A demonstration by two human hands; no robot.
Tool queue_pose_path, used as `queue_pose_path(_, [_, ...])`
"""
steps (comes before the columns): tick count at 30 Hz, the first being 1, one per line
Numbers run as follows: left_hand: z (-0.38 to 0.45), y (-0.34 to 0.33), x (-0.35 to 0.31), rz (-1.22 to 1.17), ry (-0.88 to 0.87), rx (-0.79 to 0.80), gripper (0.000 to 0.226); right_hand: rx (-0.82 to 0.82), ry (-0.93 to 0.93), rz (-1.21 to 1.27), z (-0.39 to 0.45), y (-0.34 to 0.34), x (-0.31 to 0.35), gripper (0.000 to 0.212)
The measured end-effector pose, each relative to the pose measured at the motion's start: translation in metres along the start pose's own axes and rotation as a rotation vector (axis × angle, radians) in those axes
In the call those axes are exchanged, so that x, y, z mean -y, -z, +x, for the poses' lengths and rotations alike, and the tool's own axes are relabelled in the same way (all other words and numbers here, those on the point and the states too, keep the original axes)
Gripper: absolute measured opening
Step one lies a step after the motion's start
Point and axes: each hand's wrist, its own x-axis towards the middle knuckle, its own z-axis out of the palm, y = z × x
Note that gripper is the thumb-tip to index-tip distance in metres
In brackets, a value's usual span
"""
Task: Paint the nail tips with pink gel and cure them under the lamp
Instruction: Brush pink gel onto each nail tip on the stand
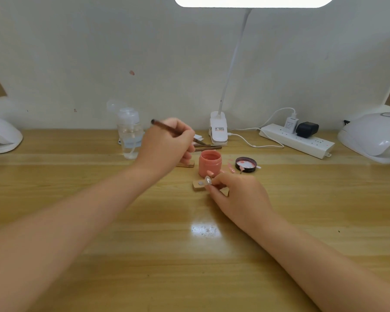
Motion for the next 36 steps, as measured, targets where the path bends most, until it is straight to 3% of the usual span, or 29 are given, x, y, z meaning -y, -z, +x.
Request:
queue_pose_path(5, [0.035,-0.012,-0.013,0.237,0.107,0.190,0.009,-0.028,0.000,0.025,-0.001,-0.001,0.001,0.022])
queue_pose_path(17, [0.047,-0.034,-0.004,0.444,0.212,0.282,0.015,-0.068,-0.031,0.243,-0.001,-0.003,0.001,0.016])
queue_pose_path(25, [0.053,-0.010,0.005,0.079,0.324,-0.054,0.018,-0.082,-0.021,0.240,-0.001,-0.002,0.000,0.013])
queue_pose_path(36, [0.034,0.011,0.031,-0.320,0.580,-0.155,0.016,-0.086,-0.006,0.289,0.002,-0.005,-0.005,0.011])
